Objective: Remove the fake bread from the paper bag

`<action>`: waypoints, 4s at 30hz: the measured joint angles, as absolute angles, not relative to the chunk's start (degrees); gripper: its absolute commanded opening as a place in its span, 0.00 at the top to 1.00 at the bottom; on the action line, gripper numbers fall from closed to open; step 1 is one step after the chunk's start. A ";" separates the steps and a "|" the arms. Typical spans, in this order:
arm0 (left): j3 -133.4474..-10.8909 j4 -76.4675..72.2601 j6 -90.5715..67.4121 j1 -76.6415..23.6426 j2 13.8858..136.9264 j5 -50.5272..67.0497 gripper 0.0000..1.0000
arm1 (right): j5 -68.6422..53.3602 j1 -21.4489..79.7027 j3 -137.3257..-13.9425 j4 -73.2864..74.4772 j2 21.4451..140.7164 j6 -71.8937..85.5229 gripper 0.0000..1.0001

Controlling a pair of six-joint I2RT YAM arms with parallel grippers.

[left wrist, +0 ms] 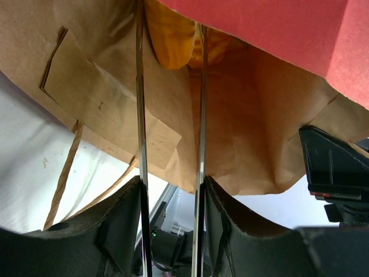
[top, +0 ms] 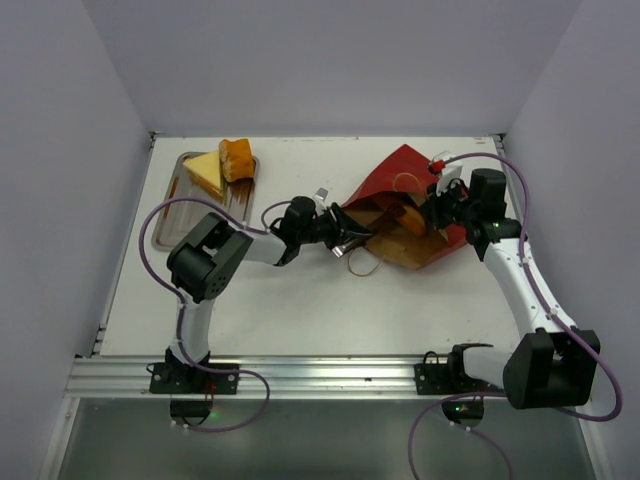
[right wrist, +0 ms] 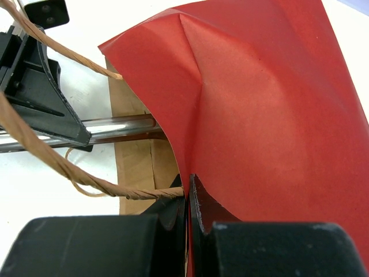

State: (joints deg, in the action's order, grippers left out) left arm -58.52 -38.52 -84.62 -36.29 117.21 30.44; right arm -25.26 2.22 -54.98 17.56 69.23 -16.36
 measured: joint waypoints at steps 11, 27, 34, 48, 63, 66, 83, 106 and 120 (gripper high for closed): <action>-59.24 -37.98 -84.29 -36.05 118.17 30.83 1.00 | -25.06 2.22 -54.92 17.56 69.23 -16.36 0.98; -49.47 -38.76 -84.97 -35.81 106.65 30.68 1.00 | -25.10 2.22 -54.89 17.54 69.21 -16.36 0.98; -46.35 -40.23 -86.43 -35.75 105.32 31.14 1.00 | -25.10 2.22 -54.89 17.54 68.90 -16.36 0.98; -41.04 -42.83 -87.46 -35.75 94.65 34.15 1.00 | -25.10 2.22 -54.83 17.54 68.90 -16.36 0.98; -31.27 -33.80 -83.88 -35.73 77.34 37.34 1.00 | -25.08 2.17 -54.83 17.54 68.69 -16.36 0.98; -30.24 -28.93 -81.73 -35.51 70.76 37.30 1.00 | -25.08 2.17 -54.83 17.54 68.25 -16.34 0.98; -27.42 2.24 -68.93 -13.06 49.91 37.10 1.00 | -25.17 2.17 -54.26 17.30 67.09 -16.14 0.98; -29.12 6.92 -62.35 19.90 54.28 38.13 1.00 | -25.30 2.17 -54.26 17.23 67.00 -16.14 0.98; -27.53 18.59 -62.57 23.99 48.27 35.27 1.00 | -26.13 2.17 -54.26 17.23 67.09 -16.14 0.98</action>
State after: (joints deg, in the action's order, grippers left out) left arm -27.53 18.59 -62.57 23.99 48.27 35.27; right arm -26.13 2.17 -54.26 17.23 67.09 -16.14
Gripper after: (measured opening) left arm 0.348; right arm 0.025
